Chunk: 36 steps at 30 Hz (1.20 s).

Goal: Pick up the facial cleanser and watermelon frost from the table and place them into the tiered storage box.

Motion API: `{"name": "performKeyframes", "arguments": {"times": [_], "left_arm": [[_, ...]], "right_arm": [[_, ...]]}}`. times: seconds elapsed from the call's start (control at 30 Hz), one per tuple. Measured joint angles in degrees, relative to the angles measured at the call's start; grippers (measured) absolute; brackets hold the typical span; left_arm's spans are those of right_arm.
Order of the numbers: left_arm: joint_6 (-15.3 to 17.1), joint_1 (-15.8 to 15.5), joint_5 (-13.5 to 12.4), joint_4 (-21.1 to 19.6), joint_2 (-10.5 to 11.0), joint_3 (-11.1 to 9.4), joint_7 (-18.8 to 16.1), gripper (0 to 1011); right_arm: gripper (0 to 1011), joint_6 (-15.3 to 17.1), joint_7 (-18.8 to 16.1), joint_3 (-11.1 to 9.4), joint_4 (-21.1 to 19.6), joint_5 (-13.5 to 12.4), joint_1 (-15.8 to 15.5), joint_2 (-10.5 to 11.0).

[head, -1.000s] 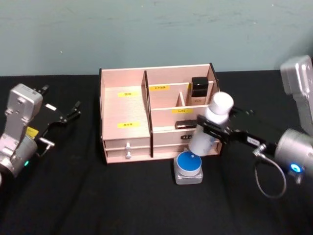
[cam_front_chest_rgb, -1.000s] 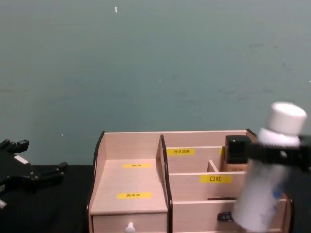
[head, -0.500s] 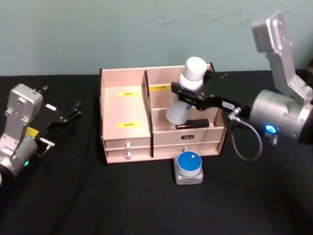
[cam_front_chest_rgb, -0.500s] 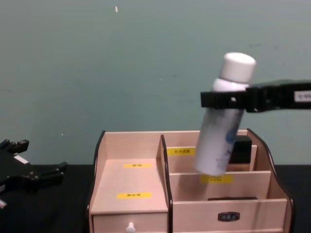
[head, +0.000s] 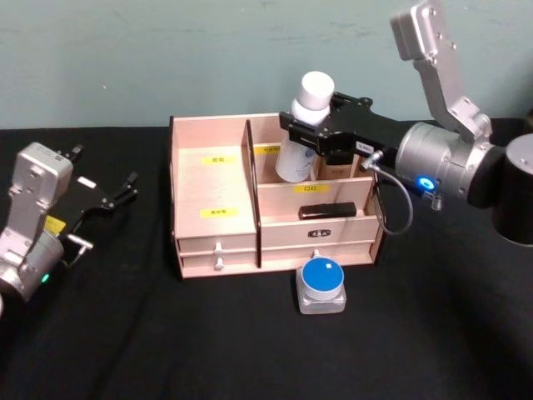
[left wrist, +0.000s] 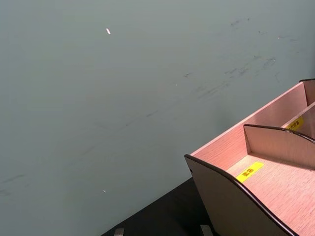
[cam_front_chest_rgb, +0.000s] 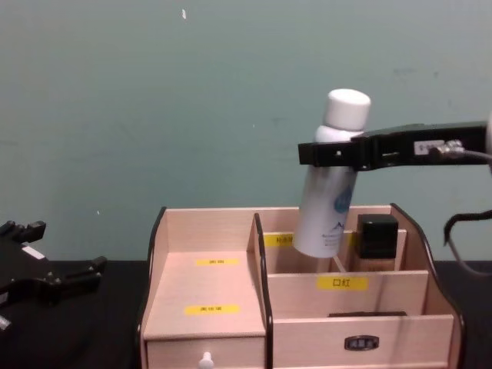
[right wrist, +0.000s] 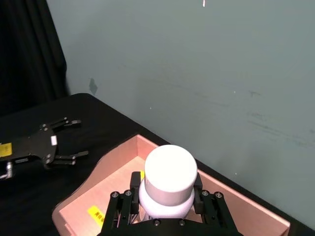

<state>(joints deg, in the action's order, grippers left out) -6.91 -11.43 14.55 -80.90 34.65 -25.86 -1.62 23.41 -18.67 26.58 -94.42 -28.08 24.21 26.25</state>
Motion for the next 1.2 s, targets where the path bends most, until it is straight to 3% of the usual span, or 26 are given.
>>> {"name": "performKeyframes", "arguments": {"times": [0.57,1.2], "left_arm": [[0.00,0.00,0.00,0.00,0.00,0.00,0.00,1001],[0.00,0.00,0.00,0.00,0.00,0.00,0.00,1001]], "right_arm": [[596,-1.25,-0.98,2.03,8.49,3.90,4.71,-4.26],[596,-0.82,-1.91,1.42,11.36,5.49,5.32,-5.65]]}}
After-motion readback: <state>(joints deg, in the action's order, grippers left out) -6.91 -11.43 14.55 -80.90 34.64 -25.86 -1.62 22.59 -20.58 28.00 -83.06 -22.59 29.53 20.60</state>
